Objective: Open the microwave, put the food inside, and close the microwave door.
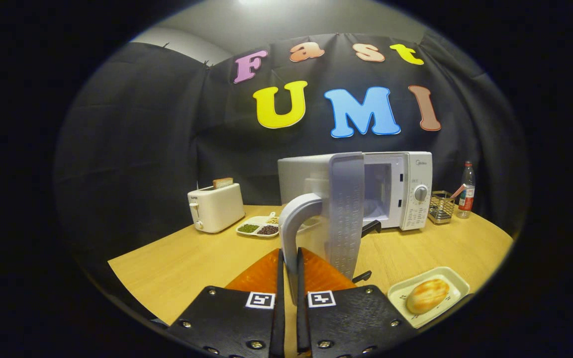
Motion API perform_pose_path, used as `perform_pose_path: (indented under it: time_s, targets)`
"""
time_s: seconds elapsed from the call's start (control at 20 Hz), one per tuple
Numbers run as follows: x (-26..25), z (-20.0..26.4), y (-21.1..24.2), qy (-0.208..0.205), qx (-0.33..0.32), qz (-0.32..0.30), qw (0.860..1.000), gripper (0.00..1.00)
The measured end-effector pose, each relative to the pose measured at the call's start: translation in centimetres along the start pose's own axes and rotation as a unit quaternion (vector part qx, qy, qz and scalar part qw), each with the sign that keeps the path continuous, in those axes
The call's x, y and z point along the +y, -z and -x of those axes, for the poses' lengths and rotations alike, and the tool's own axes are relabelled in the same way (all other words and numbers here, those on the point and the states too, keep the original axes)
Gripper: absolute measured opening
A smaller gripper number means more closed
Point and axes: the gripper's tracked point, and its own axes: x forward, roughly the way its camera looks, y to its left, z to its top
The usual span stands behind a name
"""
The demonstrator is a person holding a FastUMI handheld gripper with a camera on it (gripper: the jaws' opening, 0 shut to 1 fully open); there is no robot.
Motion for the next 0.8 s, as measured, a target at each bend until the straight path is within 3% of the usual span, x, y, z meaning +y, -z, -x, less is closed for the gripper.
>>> perform_pose_path:
  time_s: [0.3,0.5,0.65,0.8]
  targets:
    - [7.1,-0.3,0.3,0.062,-0.030,0.031,0.997,0.09]
    - [12.0,-0.1,0.6,0.017,-0.039,0.055,0.998,0.10]
    - [12.4,-0.7,-0.2,-0.003,-0.044,0.061,0.997,0.02]
    - [12.2,0.2,-1.1,-0.027,-0.043,0.049,0.997,0.02]
